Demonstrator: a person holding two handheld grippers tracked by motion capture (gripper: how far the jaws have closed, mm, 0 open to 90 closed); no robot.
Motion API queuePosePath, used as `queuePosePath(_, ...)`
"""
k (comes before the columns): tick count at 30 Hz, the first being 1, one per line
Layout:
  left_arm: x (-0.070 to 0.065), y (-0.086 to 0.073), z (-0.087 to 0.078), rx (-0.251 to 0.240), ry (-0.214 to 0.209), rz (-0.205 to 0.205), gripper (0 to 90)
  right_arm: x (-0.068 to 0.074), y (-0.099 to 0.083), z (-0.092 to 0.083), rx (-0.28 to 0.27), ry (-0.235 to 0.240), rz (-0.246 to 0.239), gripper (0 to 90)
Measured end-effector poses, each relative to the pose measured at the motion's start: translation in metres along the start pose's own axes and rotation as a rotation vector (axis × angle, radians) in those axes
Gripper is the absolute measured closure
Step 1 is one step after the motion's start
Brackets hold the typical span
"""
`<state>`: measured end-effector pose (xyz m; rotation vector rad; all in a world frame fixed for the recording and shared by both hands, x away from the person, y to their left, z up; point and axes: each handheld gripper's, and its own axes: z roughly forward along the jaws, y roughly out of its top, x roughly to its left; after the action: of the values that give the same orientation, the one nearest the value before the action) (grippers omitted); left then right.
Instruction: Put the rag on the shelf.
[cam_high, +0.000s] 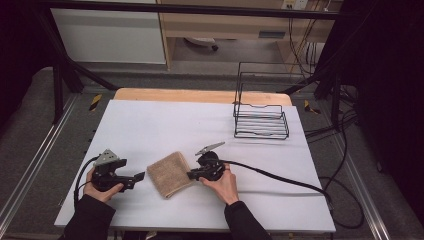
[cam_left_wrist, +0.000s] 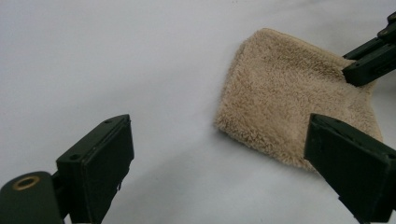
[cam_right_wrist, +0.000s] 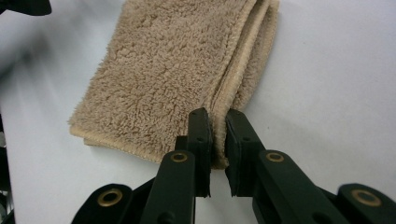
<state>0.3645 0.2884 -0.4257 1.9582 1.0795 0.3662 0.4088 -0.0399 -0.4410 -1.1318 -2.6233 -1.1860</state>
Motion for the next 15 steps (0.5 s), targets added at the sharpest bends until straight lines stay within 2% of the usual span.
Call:
queuePosePath(5,-0.002,0.0,0.001,0.002,-0.003,0.007,8.4,0.006,-0.003,-0.01,-0.006,-0.038,-0.006,81.7)
queuePosePath(9,-0.003,0.0,0.001,0.001,-0.001,0.01,8.4,0.008,-0.009,-0.024,-0.013,-0.071,0.008,81.8)
queuePosePath(13,-0.004,0.001,0.001,0.003,-0.003,0.014,8.5,0.006,-0.019,-0.041,-0.028,-0.098,0.043,82.0)
queuePosePath(15,-0.004,0.001,0.001,0.003,-0.002,0.015,8.6,0.002,-0.029,-0.054,-0.036,-0.129,0.063,81.9)
